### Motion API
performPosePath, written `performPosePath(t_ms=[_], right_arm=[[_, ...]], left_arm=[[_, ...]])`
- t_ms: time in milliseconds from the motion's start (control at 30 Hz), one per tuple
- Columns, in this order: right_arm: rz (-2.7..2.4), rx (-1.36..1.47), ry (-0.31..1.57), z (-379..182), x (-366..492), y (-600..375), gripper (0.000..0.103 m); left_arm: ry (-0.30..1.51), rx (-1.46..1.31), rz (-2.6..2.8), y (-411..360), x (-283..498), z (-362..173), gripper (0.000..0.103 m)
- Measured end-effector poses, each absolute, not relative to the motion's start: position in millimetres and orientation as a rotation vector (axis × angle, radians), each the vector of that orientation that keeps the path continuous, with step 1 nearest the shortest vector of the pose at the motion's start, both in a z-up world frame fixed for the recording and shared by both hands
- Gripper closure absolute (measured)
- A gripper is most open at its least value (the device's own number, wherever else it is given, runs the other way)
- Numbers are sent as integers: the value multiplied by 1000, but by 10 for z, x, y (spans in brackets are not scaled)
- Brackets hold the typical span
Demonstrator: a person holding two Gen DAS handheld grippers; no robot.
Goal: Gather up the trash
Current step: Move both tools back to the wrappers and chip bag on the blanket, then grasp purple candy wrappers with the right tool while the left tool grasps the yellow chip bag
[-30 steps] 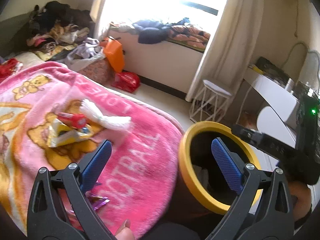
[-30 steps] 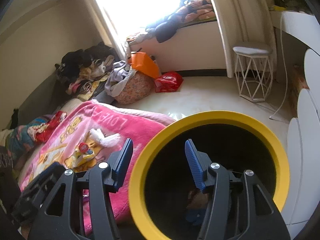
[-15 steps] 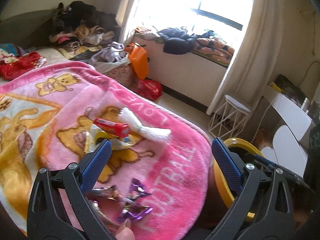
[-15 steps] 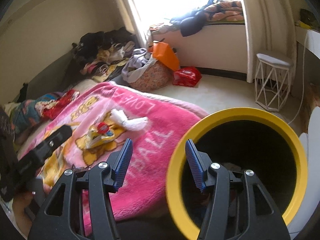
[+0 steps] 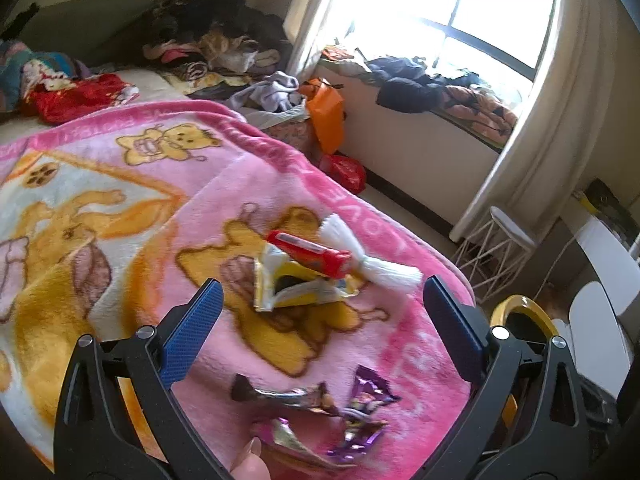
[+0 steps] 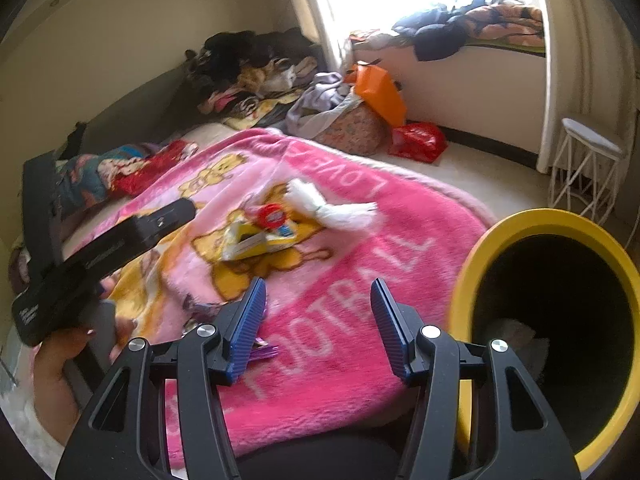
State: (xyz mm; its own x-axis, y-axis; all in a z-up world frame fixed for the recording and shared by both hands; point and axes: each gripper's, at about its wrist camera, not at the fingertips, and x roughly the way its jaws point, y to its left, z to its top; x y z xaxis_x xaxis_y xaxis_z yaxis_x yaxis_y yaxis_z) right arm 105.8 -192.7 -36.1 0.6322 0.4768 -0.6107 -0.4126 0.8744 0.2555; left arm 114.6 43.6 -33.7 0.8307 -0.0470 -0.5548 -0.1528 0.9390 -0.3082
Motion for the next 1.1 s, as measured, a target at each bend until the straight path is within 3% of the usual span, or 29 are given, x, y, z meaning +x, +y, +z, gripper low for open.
performPosePath(t_ms=[600, 867, 1067, 1100], right_arm=[[572, 108, 887, -683, 1275, -1453, 50], [578, 158, 972, -829, 1455, -1348, 51], [597, 169, 1049, -956, 1519, -1239, 67], [598, 170, 1058, -970, 1519, -1228, 73]], left_arm=[[697, -381, 56, 853, 1447, -694, 11], [765, -444, 7, 950, 1655, -907, 33], [809, -472, -14, 968, 1779, -1028, 43], [814, -477, -17, 969, 1793, -1042, 45]])
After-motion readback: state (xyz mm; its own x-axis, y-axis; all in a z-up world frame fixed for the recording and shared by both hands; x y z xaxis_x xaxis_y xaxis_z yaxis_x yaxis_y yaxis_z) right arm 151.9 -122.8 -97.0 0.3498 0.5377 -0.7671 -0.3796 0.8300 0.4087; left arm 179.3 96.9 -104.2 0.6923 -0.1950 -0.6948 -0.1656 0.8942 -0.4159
